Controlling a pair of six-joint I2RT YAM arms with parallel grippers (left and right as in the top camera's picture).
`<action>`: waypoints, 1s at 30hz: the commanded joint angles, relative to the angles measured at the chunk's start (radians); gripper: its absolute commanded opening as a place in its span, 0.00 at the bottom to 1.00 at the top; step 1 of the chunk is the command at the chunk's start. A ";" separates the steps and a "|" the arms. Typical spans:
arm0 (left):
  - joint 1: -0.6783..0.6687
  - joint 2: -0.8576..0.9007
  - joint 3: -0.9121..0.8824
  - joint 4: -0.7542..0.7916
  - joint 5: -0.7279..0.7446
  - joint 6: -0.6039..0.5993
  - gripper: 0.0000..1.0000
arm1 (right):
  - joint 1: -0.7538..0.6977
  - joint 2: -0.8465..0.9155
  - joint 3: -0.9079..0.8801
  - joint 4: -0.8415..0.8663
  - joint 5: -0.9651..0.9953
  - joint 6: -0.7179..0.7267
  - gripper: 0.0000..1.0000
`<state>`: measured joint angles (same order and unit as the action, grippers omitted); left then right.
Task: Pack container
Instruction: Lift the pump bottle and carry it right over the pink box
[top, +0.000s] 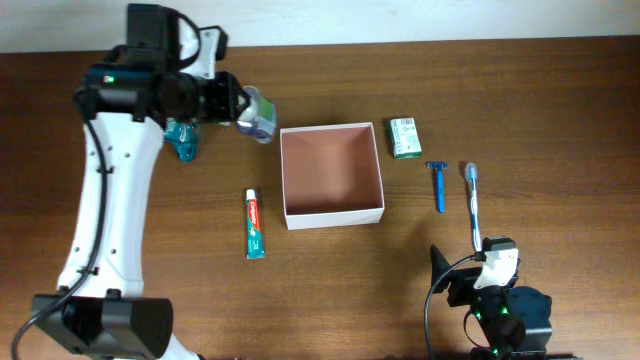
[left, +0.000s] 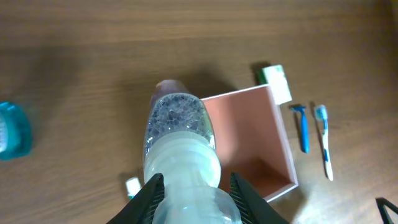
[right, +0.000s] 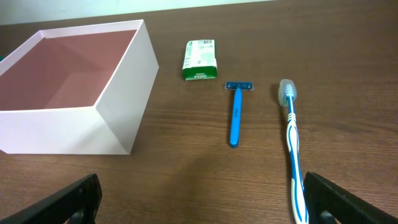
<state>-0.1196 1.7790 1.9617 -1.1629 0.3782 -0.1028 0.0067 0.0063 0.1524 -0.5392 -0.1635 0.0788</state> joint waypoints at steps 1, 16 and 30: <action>-0.055 -0.001 0.039 0.029 0.037 -0.010 0.01 | 0.005 -0.003 -0.005 -0.005 -0.009 0.008 0.99; -0.253 0.014 0.038 0.035 -0.198 -0.070 0.01 | 0.005 -0.003 -0.005 -0.005 -0.009 0.008 0.99; -0.280 0.206 0.038 0.117 -0.251 -0.087 0.01 | 0.005 -0.003 -0.005 -0.005 -0.009 0.008 0.99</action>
<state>-0.3973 1.9720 1.9640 -1.0645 0.1261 -0.1795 0.0067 0.0063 0.1524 -0.5396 -0.1635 0.0788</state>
